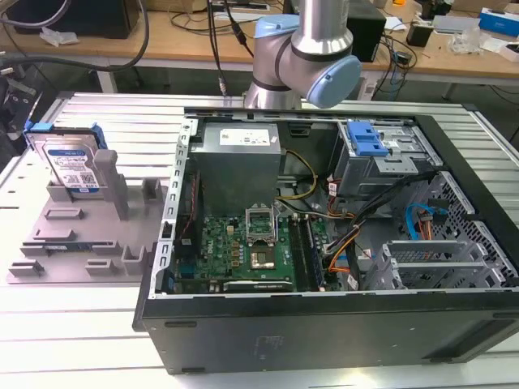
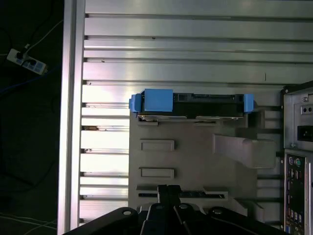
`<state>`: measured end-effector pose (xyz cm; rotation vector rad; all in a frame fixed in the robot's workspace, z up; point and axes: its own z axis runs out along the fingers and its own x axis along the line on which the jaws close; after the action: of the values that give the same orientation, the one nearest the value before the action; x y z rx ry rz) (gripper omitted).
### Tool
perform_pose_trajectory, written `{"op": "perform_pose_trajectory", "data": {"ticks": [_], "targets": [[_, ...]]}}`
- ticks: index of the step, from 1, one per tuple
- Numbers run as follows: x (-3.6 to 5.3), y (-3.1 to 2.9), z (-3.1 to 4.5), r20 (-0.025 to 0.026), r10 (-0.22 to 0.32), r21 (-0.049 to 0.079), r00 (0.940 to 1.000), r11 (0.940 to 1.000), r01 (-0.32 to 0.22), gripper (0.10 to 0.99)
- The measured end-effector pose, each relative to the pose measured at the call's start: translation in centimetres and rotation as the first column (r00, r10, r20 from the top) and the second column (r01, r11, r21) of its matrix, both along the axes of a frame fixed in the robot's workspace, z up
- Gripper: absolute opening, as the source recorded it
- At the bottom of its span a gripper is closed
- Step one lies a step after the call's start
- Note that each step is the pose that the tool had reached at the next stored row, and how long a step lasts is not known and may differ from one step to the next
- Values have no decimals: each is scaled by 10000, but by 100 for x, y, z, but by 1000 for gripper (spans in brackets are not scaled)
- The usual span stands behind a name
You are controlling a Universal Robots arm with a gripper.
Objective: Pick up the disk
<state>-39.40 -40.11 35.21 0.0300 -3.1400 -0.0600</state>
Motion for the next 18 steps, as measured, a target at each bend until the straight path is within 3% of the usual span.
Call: {"op": "perform_pose_trajectory", "data": {"ticks": [4, 8, 14, 18], "targets": [[0, 0, 0, -1, 35, -1, 10000, 10000, -35, 106], [0, 0, 0, 1, 1013, -3, 9949, 9949, -1013, 106], [2, 0, -1, 1, 2242, -4, 9746, 9746, -2242, 106], [12, 0, -2, 0, 3055, -4, 9522, 9522, -3055, 106]]}}
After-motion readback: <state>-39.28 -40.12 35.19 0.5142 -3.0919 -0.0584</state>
